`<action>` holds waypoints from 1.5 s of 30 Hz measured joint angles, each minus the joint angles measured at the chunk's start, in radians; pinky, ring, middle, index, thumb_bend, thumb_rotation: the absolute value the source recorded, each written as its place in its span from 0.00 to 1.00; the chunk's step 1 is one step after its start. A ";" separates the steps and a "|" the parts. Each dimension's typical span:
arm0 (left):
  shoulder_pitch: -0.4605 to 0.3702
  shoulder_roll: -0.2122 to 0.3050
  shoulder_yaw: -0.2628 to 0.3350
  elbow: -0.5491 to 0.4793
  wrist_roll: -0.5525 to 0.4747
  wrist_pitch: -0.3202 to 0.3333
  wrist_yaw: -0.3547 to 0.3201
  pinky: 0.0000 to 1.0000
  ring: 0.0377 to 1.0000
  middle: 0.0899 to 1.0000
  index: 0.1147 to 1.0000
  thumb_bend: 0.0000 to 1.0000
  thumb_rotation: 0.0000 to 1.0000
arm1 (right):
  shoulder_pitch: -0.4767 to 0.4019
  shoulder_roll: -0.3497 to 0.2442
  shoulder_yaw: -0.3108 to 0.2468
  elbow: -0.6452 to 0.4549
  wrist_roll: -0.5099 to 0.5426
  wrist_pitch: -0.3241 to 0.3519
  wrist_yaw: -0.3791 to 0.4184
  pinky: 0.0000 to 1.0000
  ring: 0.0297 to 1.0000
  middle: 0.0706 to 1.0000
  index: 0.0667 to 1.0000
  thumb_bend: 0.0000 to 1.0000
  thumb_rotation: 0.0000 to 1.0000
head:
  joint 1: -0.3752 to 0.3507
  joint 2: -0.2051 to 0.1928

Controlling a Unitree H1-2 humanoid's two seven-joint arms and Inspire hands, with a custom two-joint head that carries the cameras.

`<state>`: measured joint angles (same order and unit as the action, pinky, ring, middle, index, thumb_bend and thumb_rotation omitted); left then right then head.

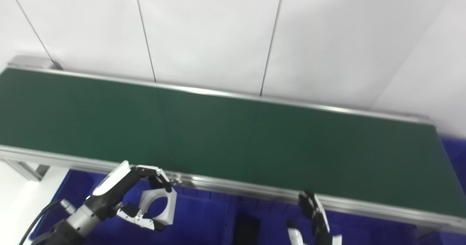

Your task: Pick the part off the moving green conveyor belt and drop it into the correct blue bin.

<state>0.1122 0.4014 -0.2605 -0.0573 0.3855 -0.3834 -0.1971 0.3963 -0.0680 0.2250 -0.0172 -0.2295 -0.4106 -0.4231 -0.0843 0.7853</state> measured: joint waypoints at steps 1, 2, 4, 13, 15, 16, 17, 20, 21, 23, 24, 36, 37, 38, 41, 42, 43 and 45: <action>-0.003 0.003 -0.010 0.002 0.010 -0.001 -0.009 0.44 0.42 0.45 0.44 0.50 0.00 | 0.002 0.004 -0.005 -0.004 0.000 0.000 0.007 0.76 0.77 0.78 0.83 0.64 0.73 | -0.003 0.003; -0.006 0.004 -0.016 0.004 0.021 -0.002 -0.018 0.44 0.42 0.45 0.44 0.50 0.00 | 0.003 0.010 -0.011 -0.010 0.000 0.000 0.021 0.76 0.77 0.77 0.83 0.63 0.73 | -0.017 0.017; -0.018 0.004 -0.031 0.007 0.036 -0.010 -0.023 0.45 0.42 0.45 0.44 0.50 0.00 | 0.005 0.025 -0.026 -0.030 -0.002 0.000 0.036 0.75 0.77 0.77 0.83 0.61 0.73 | -0.038 0.028; -0.063 0.003 -0.078 0.023 0.121 0.020 -0.087 0.45 0.42 0.47 0.42 0.50 0.00 | 0.012 0.066 -0.054 -0.063 -0.030 0.000 0.081 0.73 0.77 0.78 0.83 0.64 0.74 | -0.086 0.061; -0.073 0.000 -0.090 0.026 0.168 0.056 -0.096 0.43 0.42 0.48 0.42 0.50 0.00 | 0.012 0.078 -0.062 -0.065 -0.041 0.000 0.087 0.73 0.77 0.78 0.83 0.64 0.75 | -0.095 0.069; -0.077 -0.005 -0.095 0.031 0.193 0.073 -0.098 0.43 0.42 0.48 0.42 0.50 0.00 | 0.012 0.083 -0.065 -0.065 -0.044 0.000 0.090 0.73 0.77 0.78 0.83 0.64 0.76 | -0.095 0.069; -0.081 -0.012 -0.098 0.034 0.220 0.099 -0.101 0.45 0.42 0.48 0.41 0.50 0.00 | 0.012 0.086 -0.067 -0.065 -0.046 0.000 0.093 0.72 0.77 0.78 0.83 0.65 0.76 | -0.097 0.071; -0.089 -0.036 -0.111 0.038 0.313 0.180 -0.105 0.54 0.54 0.58 0.43 0.51 0.03 | 0.012 0.093 -0.073 -0.065 -0.057 0.000 0.102 0.72 0.76 0.78 0.83 0.65 0.77 | -0.095 0.069; -0.091 -0.040 -0.118 0.037 0.347 0.208 -0.109 0.57 0.60 0.64 0.43 0.51 0.05 | 0.012 0.095 -0.076 -0.065 -0.061 0.000 0.103 0.72 0.76 0.78 0.83 0.65 0.77 | -0.091 0.068; -0.094 -0.047 -0.126 0.038 0.403 0.263 -0.123 0.66 0.72 0.75 0.70 0.65 0.15 | 0.013 0.097 -0.080 -0.065 -0.064 0.000 0.103 0.73 0.76 0.78 0.83 0.65 0.77 | -0.089 0.066; -0.095 -0.051 -0.126 0.038 0.426 0.289 -0.126 0.73 0.77 0.80 0.78 0.69 0.23 | 0.014 0.097 -0.082 -0.065 -0.064 0.000 0.104 0.74 0.77 0.78 0.83 0.65 0.76 | -0.089 0.066; -0.080 -0.054 -0.081 0.034 0.332 0.364 -0.162 0.78 0.87 0.90 0.87 0.76 0.34 | 0.020 0.123 -0.092 -0.063 -0.070 0.000 0.114 0.72 0.76 0.77 0.82 0.64 0.74 | -0.112 0.051; -0.077 -0.054 -0.071 0.031 0.290 0.366 -0.173 0.76 0.86 0.90 0.86 0.76 0.32 | 0.020 0.122 -0.092 -0.061 -0.070 0.000 0.114 0.72 0.76 0.77 0.82 0.64 0.74 | -0.117 0.049; -0.073 -0.055 -0.059 0.029 0.237 0.366 -0.179 0.74 0.85 0.89 0.85 0.77 0.31 | 0.019 0.121 -0.090 -0.059 -0.070 0.000 0.114 0.72 0.76 0.77 0.82 0.63 0.74 | -0.117 0.049; -0.048 -0.065 -0.024 -0.004 0.058 0.363 -0.208 0.76 0.85 0.87 0.84 0.79 0.33 | 0.013 0.109 -0.077 -0.048 -0.069 0.000 0.109 0.69 0.73 0.76 0.81 0.65 0.72 | -0.140 0.035; -0.038 -0.070 -0.017 -0.015 -0.009 0.350 -0.215 0.77 0.85 0.86 0.84 0.81 0.35 | 0.011 0.103 -0.072 -0.044 -0.068 0.000 0.107 0.69 0.73 0.75 0.81 0.66 0.71 | -0.140 0.035; -0.024 -0.079 -0.006 -0.033 -0.075 0.332 -0.217 0.77 0.85 0.87 0.84 0.81 0.35 | 0.009 0.099 -0.067 -0.041 -0.065 0.000 0.106 0.69 0.73 0.75 0.81 0.66 0.71 | -0.140 0.035; -0.004 -0.102 0.003 -0.060 -0.186 0.295 -0.218 0.79 0.85 0.88 0.85 0.83 0.34 | 0.007 0.098 -0.061 -0.039 -0.060 0.000 0.098 0.68 0.72 0.75 0.81 0.66 0.71 | -0.158 0.029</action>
<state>0.1078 0.2991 -0.2572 -0.1169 0.1995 -0.0887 -0.4154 0.4037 0.0301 0.1639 -0.0564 -0.2891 -0.4105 -0.3253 -0.2423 0.8146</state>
